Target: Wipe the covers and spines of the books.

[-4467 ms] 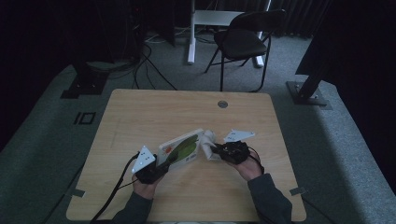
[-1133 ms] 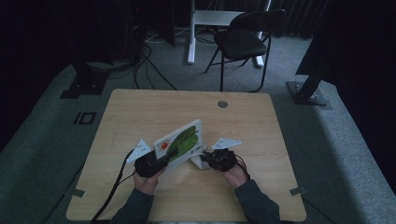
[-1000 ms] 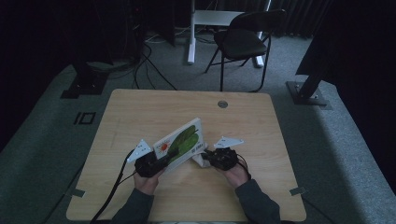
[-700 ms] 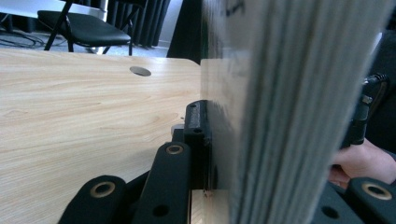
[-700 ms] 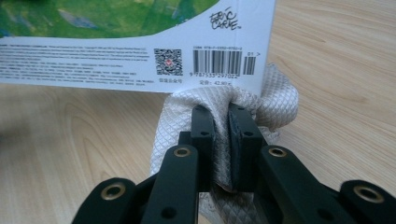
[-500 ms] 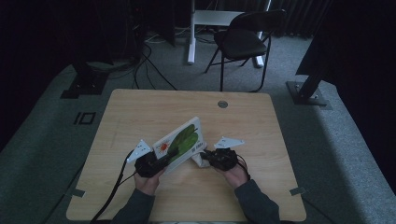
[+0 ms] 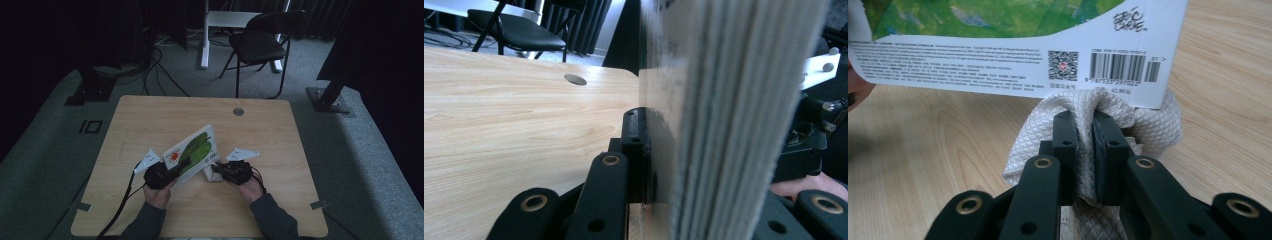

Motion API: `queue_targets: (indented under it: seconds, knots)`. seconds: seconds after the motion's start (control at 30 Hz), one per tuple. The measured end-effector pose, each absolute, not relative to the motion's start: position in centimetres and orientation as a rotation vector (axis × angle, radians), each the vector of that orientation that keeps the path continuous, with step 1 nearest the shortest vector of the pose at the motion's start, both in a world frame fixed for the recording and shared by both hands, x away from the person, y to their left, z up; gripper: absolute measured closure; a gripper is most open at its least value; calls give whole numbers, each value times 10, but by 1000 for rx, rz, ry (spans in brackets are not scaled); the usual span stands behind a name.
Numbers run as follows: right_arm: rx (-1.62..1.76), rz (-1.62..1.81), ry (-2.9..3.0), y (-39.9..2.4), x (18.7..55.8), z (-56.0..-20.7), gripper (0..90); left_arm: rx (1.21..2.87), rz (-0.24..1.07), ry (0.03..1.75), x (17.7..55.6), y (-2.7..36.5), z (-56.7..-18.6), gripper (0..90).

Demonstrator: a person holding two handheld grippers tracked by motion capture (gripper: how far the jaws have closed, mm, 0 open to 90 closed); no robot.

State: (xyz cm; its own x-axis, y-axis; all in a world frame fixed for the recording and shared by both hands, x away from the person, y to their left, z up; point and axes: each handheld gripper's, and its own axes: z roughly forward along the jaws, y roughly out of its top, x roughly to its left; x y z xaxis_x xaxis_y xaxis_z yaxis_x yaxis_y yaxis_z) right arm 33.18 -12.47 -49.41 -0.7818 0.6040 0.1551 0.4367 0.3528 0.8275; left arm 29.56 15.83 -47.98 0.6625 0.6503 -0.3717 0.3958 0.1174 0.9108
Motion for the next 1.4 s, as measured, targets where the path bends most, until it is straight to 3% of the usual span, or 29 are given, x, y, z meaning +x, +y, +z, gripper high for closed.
queue_targets:
  seconds: [0.8, 1.4]
  knots:
    - [1060, 1347, 2395, -133, 342, -503, 829, 1490, 232, 899, 293, 157, -479, 790]
    - [940, 1369, 2472, -112, 326, -501, 829, 1502, 256, 899, 292, 156, -479, 790]
